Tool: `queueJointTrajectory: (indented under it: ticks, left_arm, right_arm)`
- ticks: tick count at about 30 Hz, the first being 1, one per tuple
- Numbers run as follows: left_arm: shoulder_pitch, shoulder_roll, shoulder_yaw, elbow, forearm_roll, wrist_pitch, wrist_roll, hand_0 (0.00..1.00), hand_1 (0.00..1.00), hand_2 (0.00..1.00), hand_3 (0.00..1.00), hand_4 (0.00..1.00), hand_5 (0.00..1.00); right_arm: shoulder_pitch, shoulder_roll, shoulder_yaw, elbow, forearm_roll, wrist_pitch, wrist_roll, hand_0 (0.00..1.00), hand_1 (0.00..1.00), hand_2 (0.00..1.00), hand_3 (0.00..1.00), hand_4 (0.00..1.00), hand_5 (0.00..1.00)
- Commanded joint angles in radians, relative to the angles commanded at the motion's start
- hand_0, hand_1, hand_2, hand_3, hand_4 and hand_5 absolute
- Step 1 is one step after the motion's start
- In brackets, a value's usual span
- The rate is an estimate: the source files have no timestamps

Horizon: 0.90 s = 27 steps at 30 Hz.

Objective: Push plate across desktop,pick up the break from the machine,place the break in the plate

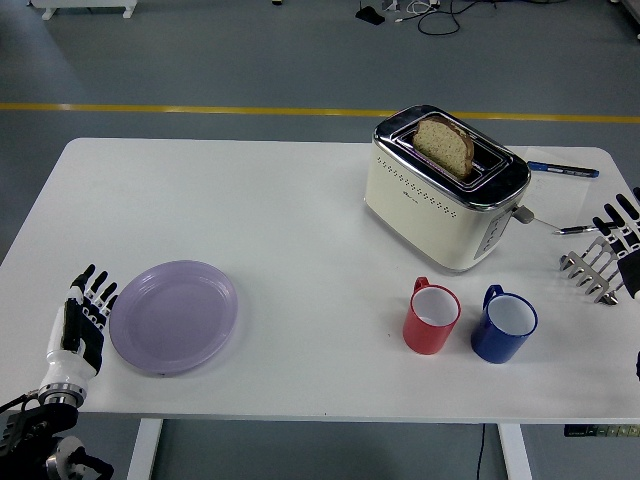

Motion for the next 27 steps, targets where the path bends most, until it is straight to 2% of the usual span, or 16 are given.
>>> queueJointTrajectory:
  ticks: [13, 27]
  left_arm:
    - [0.008, 0.008, 0.055, -0.015, -0.093, -0.021, 0.002, 0.878, 0.891, 0.946, 0.96, 0.513, 0.998]
    - [0.016, 0.02, 0.15, -0.037, -0.249, -0.046, -0.001, 0.877, 0.89, 0.945, 0.955, 0.513, 0.998]
  right_arm:
    - [-0.001, -0.001, 0.001, 0.0, 0.0, 0.0, 0.0, 0.672, 0.638, 0.641, 0.638, 0.449, 0.567]
    - [-0.001, 0.0, 0.0, -0.001, 0.0, 0.0, 0.0, 0.672, 0.638, 0.641, 0.637, 0.45, 0.566]
